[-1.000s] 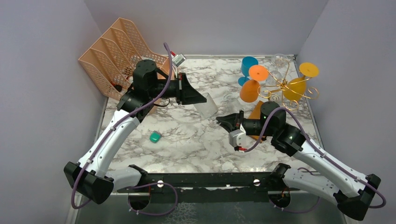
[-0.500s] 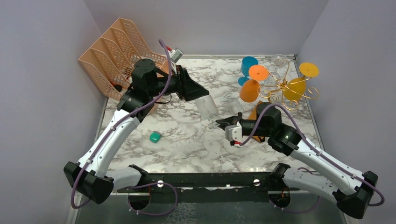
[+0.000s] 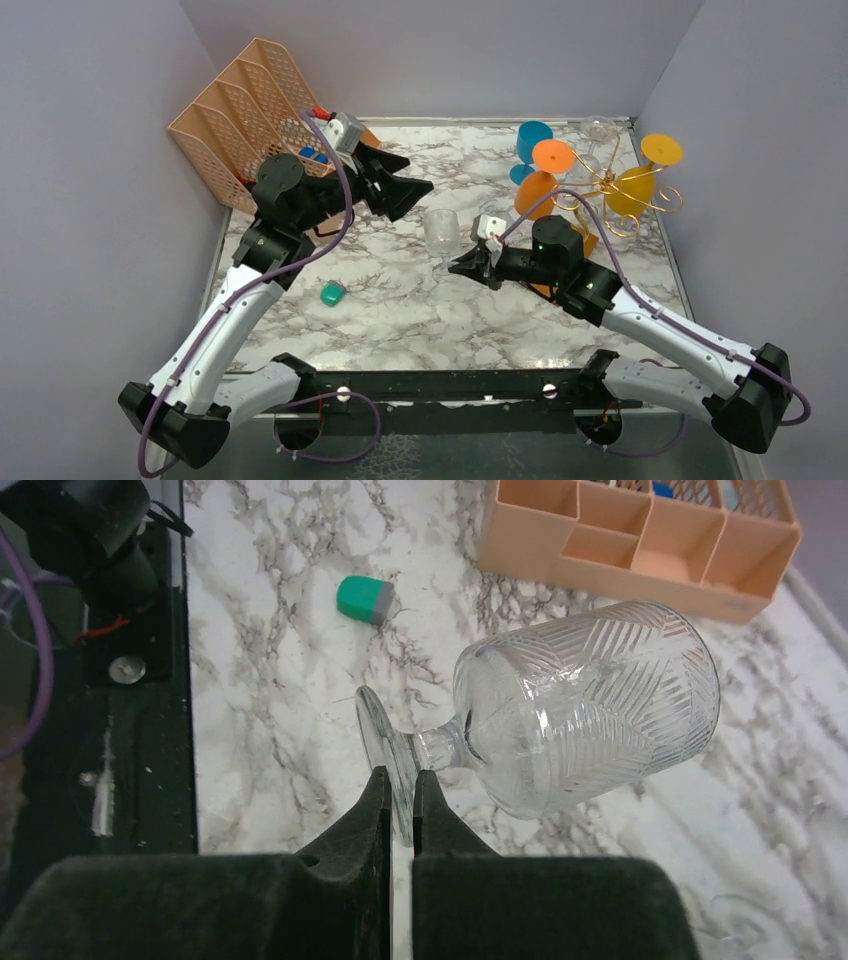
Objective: Place the wine glass upside down on the wine glass rack
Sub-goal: Turn the wine glass upside down at the wine rack.
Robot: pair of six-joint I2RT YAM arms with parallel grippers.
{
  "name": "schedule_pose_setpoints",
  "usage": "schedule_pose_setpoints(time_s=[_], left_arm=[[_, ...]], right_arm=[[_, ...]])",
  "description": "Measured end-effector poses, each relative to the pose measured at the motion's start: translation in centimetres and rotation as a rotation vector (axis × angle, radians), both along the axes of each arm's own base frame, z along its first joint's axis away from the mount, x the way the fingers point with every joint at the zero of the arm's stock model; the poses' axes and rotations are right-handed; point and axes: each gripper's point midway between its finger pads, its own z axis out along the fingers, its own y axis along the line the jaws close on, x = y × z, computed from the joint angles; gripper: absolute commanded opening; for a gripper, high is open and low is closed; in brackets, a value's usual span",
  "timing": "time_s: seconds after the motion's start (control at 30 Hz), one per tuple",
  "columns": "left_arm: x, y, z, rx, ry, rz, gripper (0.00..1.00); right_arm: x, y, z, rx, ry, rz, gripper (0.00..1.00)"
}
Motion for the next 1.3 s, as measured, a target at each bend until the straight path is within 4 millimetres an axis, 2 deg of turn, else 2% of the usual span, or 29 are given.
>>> schedule_pose_setpoints(time_s=[0.1,0.2,0.27,0.47,0.67,0.77,0.9,1.07,1.17,1.3], left_arm=[[0.9,0.1,-0.9,-0.023,0.033,0.039,0.79],[1.7,0.1,-1.4,-0.051,0.085,0.071,0.77],[2.1,0.0,-1.4,-0.074,0.114,0.078,0.76],[2.6,-0.7,-0.5,-0.145,0.221,0.066,0.75],[2.3,-0.7,2.2,-0.226,0.264,0.055,0.73],[2.4,-0.6,3.2,-0.254,0.283,0.065,0.72],[2.5,-0.4,3.1,-0.273,0.309,0.076,0.72],[2.7,-0.6,2.2,-0.278,0.353,0.077,0.71],[3.0,-1.0,1.9,-0.282,0.369,0.067,0.71],[3.4,-1.9,1.4,-0.289,0.406,0.030,0.69]], right_arm=[[-0.3,0.2,-0.1,0.046,0.153,-0.053,0.01],[-0.3,0.4,1.3,0.115,0.296,-0.116,0.01],[-0.1,0.5,3.5,0.167,0.376,-0.165,0.01],[1.2,1.0,12.5,0.357,0.492,-0.256,0.01],[1.9,0.9,16.3,0.449,0.670,-0.362,0.01],[2.7,0.7,19.4,0.515,0.727,-0.417,0.01],[2.8,-0.5,23.6,0.618,0.764,-0.465,0.01],[2.7,-2.4,27.9,0.717,0.784,-0.520,0.01],[2.7,-3.2,28.8,0.752,0.793,-0.548,0.01],[3.3,-3.7,27.7,0.751,0.836,-0.622,0.01]])
